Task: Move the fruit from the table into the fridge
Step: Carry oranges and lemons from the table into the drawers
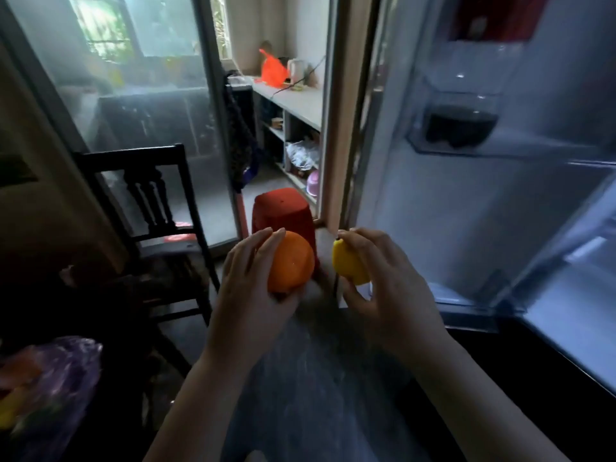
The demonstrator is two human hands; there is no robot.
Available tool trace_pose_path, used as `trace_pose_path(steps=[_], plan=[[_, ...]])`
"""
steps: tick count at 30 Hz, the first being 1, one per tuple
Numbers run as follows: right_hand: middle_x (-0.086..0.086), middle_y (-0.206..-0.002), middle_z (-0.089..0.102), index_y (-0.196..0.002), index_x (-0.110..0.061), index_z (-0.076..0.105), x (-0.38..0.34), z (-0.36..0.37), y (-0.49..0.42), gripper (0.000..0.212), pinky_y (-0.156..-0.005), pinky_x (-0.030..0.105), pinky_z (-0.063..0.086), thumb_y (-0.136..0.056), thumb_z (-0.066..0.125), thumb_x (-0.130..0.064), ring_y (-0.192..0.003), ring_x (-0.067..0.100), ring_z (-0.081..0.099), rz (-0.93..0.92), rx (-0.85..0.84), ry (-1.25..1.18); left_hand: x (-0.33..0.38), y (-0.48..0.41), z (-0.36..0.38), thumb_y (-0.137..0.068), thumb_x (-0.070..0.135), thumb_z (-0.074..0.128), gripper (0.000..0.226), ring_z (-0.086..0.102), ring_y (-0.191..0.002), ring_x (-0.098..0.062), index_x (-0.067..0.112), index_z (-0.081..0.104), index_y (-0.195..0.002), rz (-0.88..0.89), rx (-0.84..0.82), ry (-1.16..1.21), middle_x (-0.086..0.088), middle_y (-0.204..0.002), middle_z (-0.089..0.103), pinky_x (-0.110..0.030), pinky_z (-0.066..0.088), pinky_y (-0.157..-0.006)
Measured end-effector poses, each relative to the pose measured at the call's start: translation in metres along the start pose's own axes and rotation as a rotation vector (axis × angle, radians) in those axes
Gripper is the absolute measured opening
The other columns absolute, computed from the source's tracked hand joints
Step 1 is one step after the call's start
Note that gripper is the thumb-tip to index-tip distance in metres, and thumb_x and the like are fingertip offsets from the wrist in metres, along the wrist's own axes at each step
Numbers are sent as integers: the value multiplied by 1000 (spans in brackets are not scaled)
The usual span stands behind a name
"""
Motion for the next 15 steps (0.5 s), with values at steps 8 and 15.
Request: trace_pose_path(steps=[8, 15], plan=[[-2, -138, 43, -135, -24, 42, 72, -100, 92, 66, -81, 30, 50, -77, 74, -24, -117, 25, 50, 222, 112, 166, 135, 13, 63, -66, 32, 82, 83, 33, -125, -12, 20, 40, -137, 258, -134, 130, -3, -138, 43, -24, 28, -96], [-3, -130, 50, -127, -22, 51, 123, -190, 176, 59, -69, 24, 47, -73, 74, -17, -111, 20, 52, 405, 337, 288, 252, 20, 117, -71, 40, 73, 74, 40, -120, -16, 21, 43, -136, 489, -295, 327, 1, -135, 44, -24, 32, -97]])
Point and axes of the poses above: each hand's wrist, its own y-axis away from the middle knuckle, its own z-axis out of the palm, x = y × z, the point moved 5 cm from there along -y, towards the middle knuckle
